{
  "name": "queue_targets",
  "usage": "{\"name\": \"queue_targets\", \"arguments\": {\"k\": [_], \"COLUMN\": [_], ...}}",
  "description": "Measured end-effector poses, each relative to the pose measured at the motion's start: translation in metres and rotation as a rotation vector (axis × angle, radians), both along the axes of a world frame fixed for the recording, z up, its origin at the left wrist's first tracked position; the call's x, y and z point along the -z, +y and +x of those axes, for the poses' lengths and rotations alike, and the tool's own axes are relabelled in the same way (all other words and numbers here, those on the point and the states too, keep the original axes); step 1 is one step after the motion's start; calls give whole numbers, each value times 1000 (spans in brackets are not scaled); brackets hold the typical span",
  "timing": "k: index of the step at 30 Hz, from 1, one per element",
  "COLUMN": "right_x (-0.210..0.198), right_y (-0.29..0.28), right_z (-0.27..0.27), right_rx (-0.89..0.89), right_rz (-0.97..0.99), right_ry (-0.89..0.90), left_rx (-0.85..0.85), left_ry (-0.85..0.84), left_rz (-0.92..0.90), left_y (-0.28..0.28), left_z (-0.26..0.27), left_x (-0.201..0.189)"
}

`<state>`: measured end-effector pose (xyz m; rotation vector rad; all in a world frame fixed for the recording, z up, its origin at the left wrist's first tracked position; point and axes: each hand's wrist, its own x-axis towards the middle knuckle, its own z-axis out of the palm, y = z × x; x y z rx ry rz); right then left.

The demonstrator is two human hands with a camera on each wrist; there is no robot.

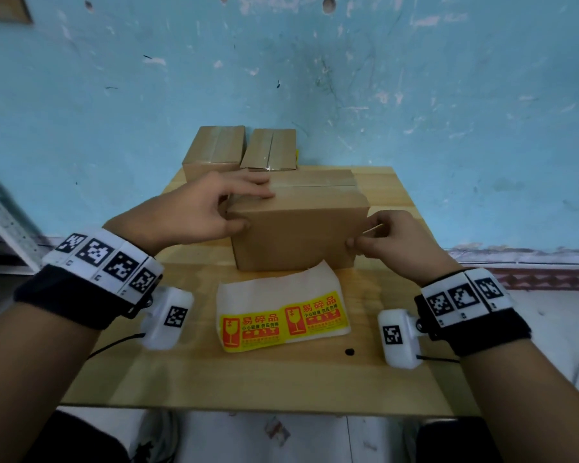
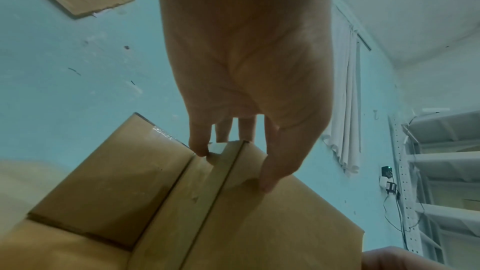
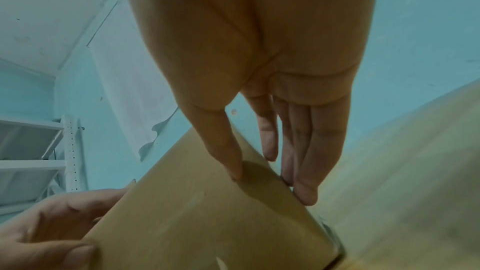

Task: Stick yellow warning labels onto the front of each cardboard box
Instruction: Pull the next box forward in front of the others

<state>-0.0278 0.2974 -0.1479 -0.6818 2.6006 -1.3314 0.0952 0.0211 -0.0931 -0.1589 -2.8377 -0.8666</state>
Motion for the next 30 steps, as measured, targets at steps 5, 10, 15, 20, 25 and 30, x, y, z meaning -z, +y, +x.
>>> {"name": "queue_targets", "arguments": {"k": [5,10,15,20,25,30], "right_x": [0,3,2,2,7,6], "right_y": [0,-3,-7,-14,-15,-16], "right_z": [3,6,20,29,26,22], "right_rx": [-70,-77,-129,-288,-224,-191], "right_rz": [-20,9,158,323,257,138], "right_ry": [-75,-92,-324,-388,-351,-378], "left_rx": [-54,-69,-77,-60,-113,-216], "left_ry": [67,62,77,94,160,225], "left_rz": [-79,-99,-137,-110,-104,-131], "left_y": [-8,-11,-14,-19,-22,-13], "left_z": [4,3,0,-3,1,17], "left_x": [3,8,14,18,15,16]}}
